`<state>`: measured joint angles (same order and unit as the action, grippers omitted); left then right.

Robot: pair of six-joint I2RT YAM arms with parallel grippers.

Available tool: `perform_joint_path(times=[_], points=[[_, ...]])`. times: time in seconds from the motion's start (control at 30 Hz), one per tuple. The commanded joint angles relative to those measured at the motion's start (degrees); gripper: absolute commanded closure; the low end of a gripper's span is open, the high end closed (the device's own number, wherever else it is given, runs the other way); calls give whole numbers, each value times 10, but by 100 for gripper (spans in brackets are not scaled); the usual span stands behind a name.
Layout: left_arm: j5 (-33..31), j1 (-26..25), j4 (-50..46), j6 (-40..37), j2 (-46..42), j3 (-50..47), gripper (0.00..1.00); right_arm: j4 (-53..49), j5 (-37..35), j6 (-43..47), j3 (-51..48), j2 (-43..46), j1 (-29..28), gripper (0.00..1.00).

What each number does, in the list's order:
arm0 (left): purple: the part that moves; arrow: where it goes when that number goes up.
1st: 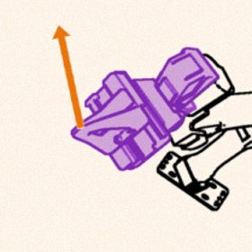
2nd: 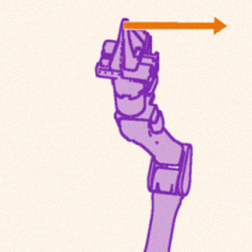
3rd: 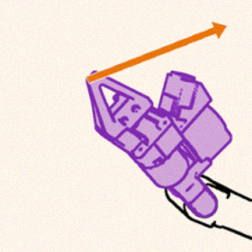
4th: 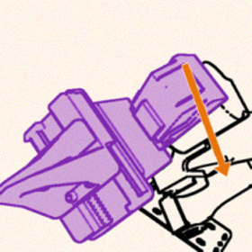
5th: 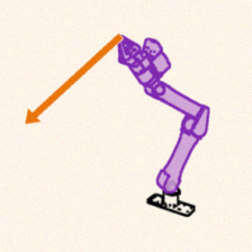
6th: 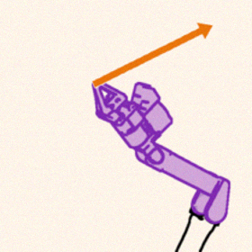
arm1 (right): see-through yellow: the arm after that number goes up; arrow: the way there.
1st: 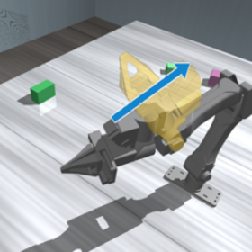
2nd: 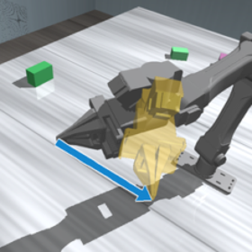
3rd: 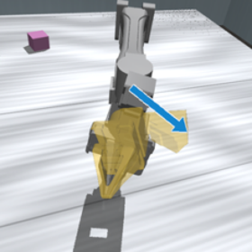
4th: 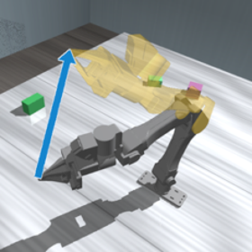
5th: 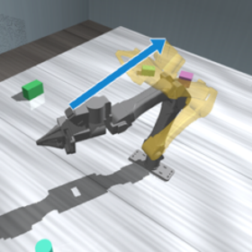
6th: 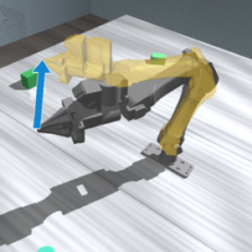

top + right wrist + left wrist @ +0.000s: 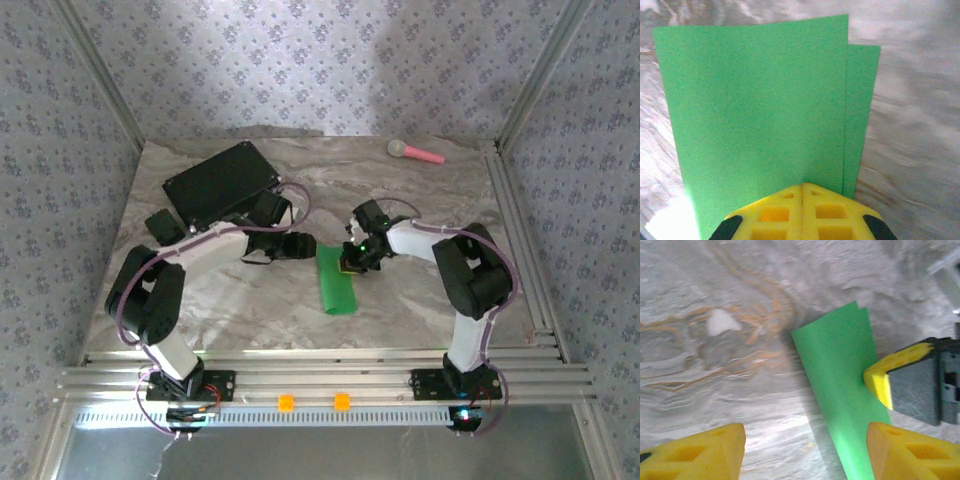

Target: Fold a paper plane with a square sheet of paper (pick it up from the middle)

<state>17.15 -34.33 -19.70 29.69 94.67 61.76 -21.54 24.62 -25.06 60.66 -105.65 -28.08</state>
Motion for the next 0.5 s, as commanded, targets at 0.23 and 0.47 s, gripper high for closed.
perform_joint_path(times=[0.23, 0.47], points=[[-35, -71, 95, 224, 8, -34, 35, 8, -2, -26, -75, 15, 37, 94], [-20, -96, 108, 235, 57, -9, 36, 36, 3, -54, -93, 18, 35, 94]])
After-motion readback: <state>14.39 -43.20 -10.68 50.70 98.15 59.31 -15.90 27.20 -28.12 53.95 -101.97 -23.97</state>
